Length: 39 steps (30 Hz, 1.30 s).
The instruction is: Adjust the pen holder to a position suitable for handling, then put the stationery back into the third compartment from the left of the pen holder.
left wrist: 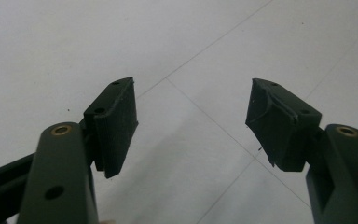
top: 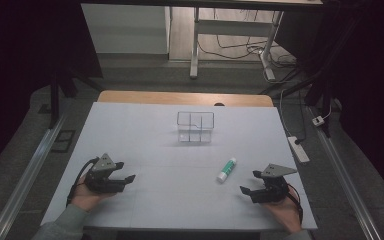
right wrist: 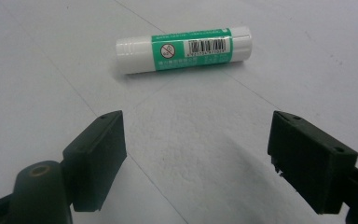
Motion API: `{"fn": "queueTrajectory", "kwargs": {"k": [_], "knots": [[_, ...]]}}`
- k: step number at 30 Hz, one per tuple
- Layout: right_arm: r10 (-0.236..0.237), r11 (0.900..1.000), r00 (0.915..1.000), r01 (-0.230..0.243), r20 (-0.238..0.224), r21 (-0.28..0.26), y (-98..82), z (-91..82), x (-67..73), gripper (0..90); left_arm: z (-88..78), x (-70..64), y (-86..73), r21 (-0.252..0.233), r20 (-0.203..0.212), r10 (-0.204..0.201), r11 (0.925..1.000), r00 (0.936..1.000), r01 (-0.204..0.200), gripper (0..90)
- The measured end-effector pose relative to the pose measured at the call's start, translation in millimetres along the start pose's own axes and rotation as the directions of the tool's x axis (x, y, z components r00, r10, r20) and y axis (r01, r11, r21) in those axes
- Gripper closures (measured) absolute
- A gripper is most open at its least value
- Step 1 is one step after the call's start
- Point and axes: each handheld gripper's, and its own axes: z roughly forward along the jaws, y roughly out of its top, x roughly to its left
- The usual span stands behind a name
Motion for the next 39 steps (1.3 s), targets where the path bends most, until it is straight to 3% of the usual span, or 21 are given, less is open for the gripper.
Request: {"fn": "queueTrajectory", "kwargs": {"k": [5, 13, 22, 25, 29, 31, 35, 36, 38, 39], "knots": [[-0.002, 1.000, 0.9999, 0.001, -0.012, -0.020, 1.4, -1.6, 2.0, 18.3, 1.0, -0.3, 0.0, 0.008, -0.003, 0.006, 1.0000, 1.0000, -0.006, 31.3], [-0.049, 0.998, 0.9984, 0.050, 0.026, -0.037, 3.0, -0.4, 4.1, 17.4, 1.9, -0.3, 0.2, 0.019, -0.008, 0.006, 0.9998, 1.0000, -0.005, 28.1], [-0.092, 0.996, 0.9957, 0.092, 0.010, 0.009, 24.8, 0.7, 2.0, 16.0, -1.8, 0.2, -1.3, 0.026, -0.020, 0.002, 0.9997, 0.9998, -0.002, 26.6], [-0.129, 0.991, 0.9915, 0.130, -0.015, 0.030, 35.5, 3.8, 2.6, 15.4, -2.4, -0.5, -2.1, 0.025, -0.021, 0.005, 0.9997, 0.9998, -0.005, 26.4], [-0.195, 0.977, 0.9795, 0.199, -0.048, 0.076, 45.8, 9.0, 6.2, 16.9, -1.6, -0.8, -2.5, 0.025, -0.020, 0.008, 0.9997, 0.9998, -0.007, 26.2], [-0.238, 0.965, 0.9693, 0.243, -0.062, 0.095, 50.9, 11.4, 8.4, 18.1, -0.9, -0.8, -2.5, 0.027, -0.020, 0.008, 0.9996, 0.9998, -0.008, 26.2], [-0.338, 0.929, 0.9372, 0.347, -0.084, 0.130, 60.3, 15.3, 13.4, 19.1, 0.5, -0.9, -2.6, 0.033, -0.024, 0.010, 0.9994, 0.9997, -0.009, 26.1], [-0.382, 0.910, 0.9192, 0.392, -0.096, 0.137, 63.6, 16.0, 15.9, 20.1, 0.7, -1.0, -2.7, 0.032, -0.027, 0.011, 0.9994, 0.9996, -0.010, 26.1], [-0.393, 0.904, 0.9142, 0.404, -0.098, 0.142, 64.8, 16.5, 17.2, 20.3, 0.5, -0.8, -2.5, 0.026, -0.033, 0.008, 0.9997, 0.9994, -0.007, 26.2], [-0.407, 0.896, 0.9082, 0.418, -0.096, 0.152, 66.1, 17.0, 17.9, 20.4, 0.6, -0.6, -2.4, 0.021, -0.033, 0.001, 0.9998, 0.9995, 0.000, 26.2]]}}
